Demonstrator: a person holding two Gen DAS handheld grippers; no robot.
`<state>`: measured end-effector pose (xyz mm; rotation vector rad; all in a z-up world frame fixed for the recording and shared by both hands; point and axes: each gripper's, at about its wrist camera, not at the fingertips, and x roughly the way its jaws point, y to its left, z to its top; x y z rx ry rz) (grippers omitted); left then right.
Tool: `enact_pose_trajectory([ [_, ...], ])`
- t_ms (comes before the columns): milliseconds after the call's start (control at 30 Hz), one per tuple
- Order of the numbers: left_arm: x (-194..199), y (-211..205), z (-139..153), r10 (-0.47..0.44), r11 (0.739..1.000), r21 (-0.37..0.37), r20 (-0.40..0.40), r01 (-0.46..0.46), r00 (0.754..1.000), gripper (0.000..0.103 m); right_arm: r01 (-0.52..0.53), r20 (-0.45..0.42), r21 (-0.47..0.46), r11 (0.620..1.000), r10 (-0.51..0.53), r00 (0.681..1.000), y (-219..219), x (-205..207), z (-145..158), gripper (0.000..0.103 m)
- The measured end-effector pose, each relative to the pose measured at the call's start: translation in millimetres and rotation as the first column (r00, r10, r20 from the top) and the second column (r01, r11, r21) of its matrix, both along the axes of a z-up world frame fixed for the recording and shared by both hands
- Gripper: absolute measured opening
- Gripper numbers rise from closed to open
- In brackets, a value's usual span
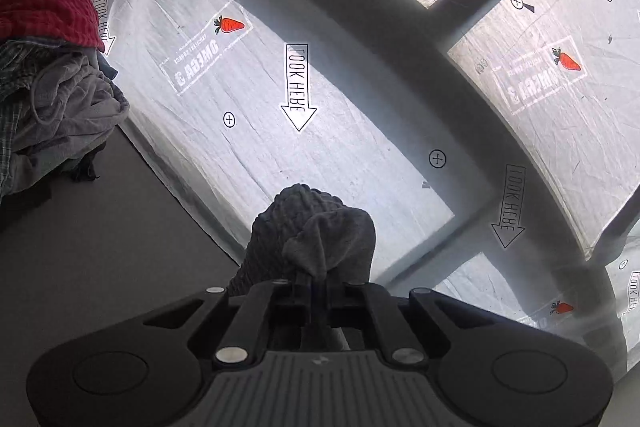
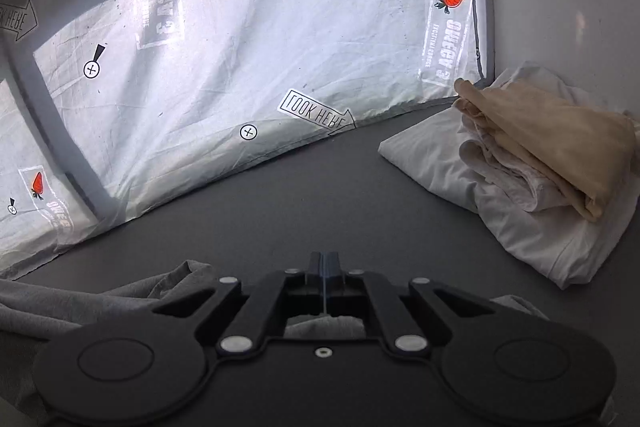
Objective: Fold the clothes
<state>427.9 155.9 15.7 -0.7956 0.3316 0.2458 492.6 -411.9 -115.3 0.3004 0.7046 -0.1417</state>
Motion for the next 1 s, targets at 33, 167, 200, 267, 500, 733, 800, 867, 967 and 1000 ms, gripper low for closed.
enact_pose_trajectory([
  [33, -16.8, 8.5, -2.0, 0.04, 0.999, 0.002, -0.013, -0.04, 0.999, 0.006, -0.005, -0.021, 0.005, 1.0, 0.005, 1.0, 2.9, -6.5, -6.8, 0.001],
  [167, -80.6, 48.4, -48.9, 0.21, 0.974, -0.045, -0.19, -0.222, 0.959, 0.006, -0.029, -0.104, 0.019, 0.999, 0.031, 0.994, 17.2, -28.3, -32.6, 0.003],
  [200, -97.0, 56.7, -67.8, 0.231, 0.964, -0.072, -0.244, -0.256, 0.942, 0.006, -0.033, -0.123, 0.022, 0.999, 0.036, 0.992, 20.1, -32.2, -38.0, 0.004],
  [267, -131.0, 70.0, -107.2, 0.254, 0.943, -0.116, -0.358, -0.313, 0.898, 0.007, -0.043, -0.153, 0.025, 0.999, 0.047, 0.987, 25.4, -38.6, -46.2, 0.005],
  [500, -198.0, 62.5, -179.0, 0.251, 0.914, -0.15, -0.521, -0.377, 0.816, 0.032, -0.029, -0.2, 0.041, 0.999, 0.037, 0.979, 30.7, -59.8, -56.8, 0.023],
  [733, -214.1, 69.4, -183.8, 0.228, 0.918, -0.164, -0.528, -0.361, 0.818, 0.058, 0.062, -0.247, 0.049, 0.997, -0.048, 0.968, 25.7, -83.8, -68.3, 0.035],
  [800, -216.1, 70.0, -184.3, 0.229, 0.919, -0.152, -0.542, -0.363, 0.808, 0.059, 0.09, -0.256, 0.066, 0.994, -0.071, 0.964, 24.0, -89.8, -70.4, 0.036],
  [867, -215.3, 74.5, -182.5, 0.23, 0.921, -0.151, -0.538, -0.36, 0.811, 0.06, 0.106, -0.256, 0.072, 0.992, -0.084, 0.963, 23.9, -94.4, -70.3, 0.036],
  [967, -207.8, 80.0, -182.6, 0.22, 0.928, -0.138, -0.546, -0.346, 0.808, 0.068, 0.127, -0.253, 0.077, 0.989, -0.104, 0.962, 22.3, -98.0, -69.5, 0.039],
  [1000, -199.0, 80.3, -185.3, 0.204, 0.935, -0.132, -0.558, -0.329, 0.804, 0.073, 0.136, -0.255, 0.081, 0.987, -0.111, 0.96, 21.3, -98.1, -69.8, 0.04],
])
